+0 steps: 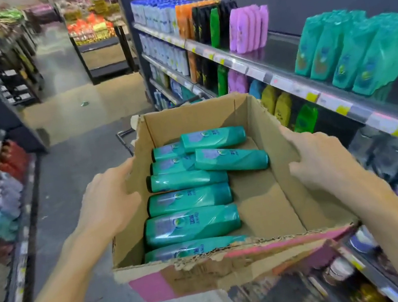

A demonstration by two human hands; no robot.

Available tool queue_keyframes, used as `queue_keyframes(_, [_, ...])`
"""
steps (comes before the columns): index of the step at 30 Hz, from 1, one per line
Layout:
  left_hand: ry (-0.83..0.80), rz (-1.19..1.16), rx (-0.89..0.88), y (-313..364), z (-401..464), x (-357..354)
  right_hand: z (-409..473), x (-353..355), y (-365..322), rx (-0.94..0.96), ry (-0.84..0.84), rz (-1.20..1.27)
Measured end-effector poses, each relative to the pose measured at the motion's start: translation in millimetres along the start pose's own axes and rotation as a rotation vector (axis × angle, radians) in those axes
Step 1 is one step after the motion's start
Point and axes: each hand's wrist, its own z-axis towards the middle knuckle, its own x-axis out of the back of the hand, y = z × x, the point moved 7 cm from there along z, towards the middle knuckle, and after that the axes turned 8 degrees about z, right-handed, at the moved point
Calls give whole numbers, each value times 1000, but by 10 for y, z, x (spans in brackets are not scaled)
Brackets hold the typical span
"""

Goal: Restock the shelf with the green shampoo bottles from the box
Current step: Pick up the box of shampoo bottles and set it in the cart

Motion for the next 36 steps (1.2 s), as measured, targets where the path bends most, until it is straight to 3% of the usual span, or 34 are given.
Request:
queue_keyframes(16, [-37, -31, -5, -135, 2297, -1207, 2333, -1097, 346, 21, -1, 26])
queue_keyframes(20, [-45, -46, 15, -234, 2634, -1638, 2725, -1487, 430, 21, -69, 28])
queue_keyframes(31, [-345, -188, 335, -292, 2112, -3447, 3204, -2981, 1244, 139, -293, 77])
queue_keyframes(36, [-425, -219, 391, -307, 1772, -4215, 3166, -3850, 1461, 213, -416, 121])
